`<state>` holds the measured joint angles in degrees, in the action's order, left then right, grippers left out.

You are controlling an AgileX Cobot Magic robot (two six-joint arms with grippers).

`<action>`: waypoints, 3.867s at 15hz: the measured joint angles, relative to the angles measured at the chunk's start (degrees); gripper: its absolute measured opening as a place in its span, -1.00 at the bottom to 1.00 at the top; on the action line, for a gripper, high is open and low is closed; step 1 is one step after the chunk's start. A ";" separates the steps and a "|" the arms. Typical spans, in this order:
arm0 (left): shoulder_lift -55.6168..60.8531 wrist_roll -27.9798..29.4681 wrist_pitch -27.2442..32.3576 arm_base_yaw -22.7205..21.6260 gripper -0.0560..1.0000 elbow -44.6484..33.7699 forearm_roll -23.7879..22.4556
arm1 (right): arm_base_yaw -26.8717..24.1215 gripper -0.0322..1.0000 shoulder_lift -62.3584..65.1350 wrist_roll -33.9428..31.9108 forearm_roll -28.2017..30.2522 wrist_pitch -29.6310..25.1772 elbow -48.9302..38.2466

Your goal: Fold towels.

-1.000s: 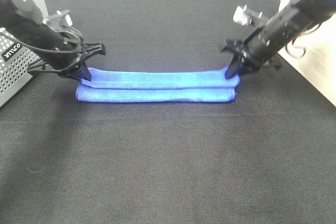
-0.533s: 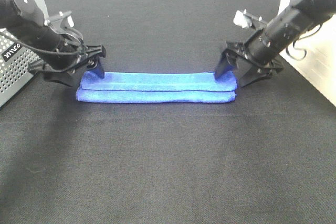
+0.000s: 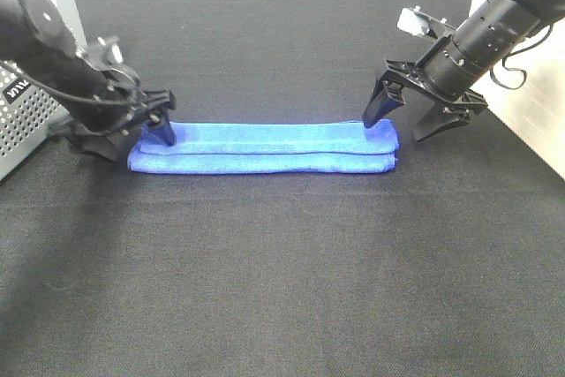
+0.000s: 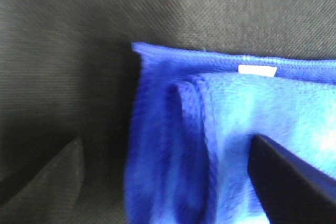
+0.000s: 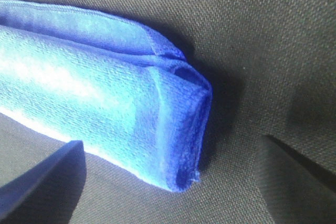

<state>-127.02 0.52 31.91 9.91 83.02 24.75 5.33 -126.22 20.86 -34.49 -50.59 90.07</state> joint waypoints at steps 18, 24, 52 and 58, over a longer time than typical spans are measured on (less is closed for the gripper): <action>6.82 14.21 25.04 2.35 -0.80 13.29 -25.15 | 0.00 0.65 0.00 -0.34 0.11 -0.23 0.00; 4.24 16.04 25.84 14.44 -0.80 24.01 -14.09 | 0.00 0.65 0.00 -3.27 0.11 -1.60 0.00; -12.78 14.50 37.47 7.62 0.23 52.60 -7.05 | 11.17 0.65 -7.45 16.62 -40.85 -3.72 0.29; -12.78 14.50 37.59 7.62 0.23 52.60 -7.56 | 9.74 0.65 -9.74 16.44 -37.59 -4.41 0.34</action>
<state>-139.80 15.01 69.50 17.53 135.62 17.19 15.07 -135.96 37.30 -72.08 -55.00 90.41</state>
